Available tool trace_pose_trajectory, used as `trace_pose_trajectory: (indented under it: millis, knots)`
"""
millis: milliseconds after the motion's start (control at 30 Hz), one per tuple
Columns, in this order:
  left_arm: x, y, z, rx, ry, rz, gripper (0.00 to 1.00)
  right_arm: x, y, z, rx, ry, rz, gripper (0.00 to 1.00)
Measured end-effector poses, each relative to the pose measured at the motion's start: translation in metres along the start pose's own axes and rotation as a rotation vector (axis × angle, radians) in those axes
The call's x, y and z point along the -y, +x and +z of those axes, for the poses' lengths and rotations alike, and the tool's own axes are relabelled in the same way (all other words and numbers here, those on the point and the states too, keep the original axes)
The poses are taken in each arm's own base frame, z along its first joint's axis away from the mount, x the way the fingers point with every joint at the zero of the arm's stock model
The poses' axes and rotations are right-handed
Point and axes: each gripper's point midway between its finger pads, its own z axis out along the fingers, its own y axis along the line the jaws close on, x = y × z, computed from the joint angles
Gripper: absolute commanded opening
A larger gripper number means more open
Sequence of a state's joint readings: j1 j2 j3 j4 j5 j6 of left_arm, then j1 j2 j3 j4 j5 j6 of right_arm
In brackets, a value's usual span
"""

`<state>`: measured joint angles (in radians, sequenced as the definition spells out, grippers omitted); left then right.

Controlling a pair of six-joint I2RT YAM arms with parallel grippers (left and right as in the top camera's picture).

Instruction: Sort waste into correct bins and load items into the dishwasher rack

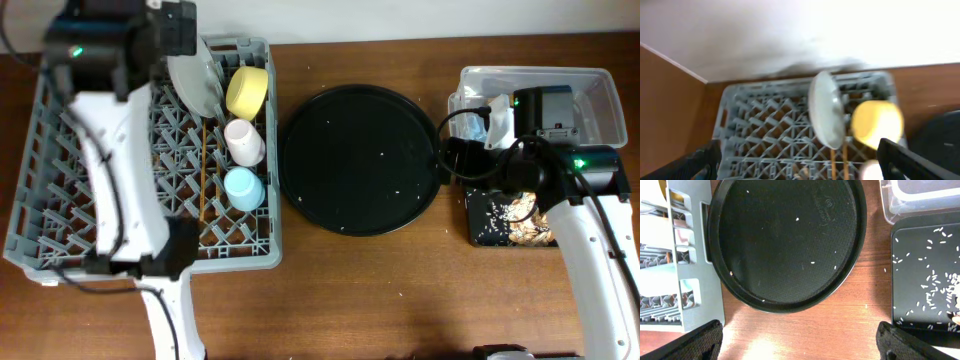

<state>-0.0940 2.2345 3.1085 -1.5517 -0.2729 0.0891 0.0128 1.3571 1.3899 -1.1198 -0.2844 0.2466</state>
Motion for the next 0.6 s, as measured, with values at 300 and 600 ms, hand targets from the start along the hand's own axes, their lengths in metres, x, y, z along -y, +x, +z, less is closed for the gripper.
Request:
trace_pose_trajectory:
  millis: [300, 600]
  knots:
    - [0.015, 0.02, -0.035, -0.054, 0.135, 0.014, 0.99, 0.0, 0.0, 0.0, -0.001, 0.0, 0.0, 0.98]
    - [0.017, 0.02, -0.035, -0.054, 0.148, 0.014, 0.99, -0.019, 0.005, -0.067, 0.203, -0.051, -0.061, 0.99]
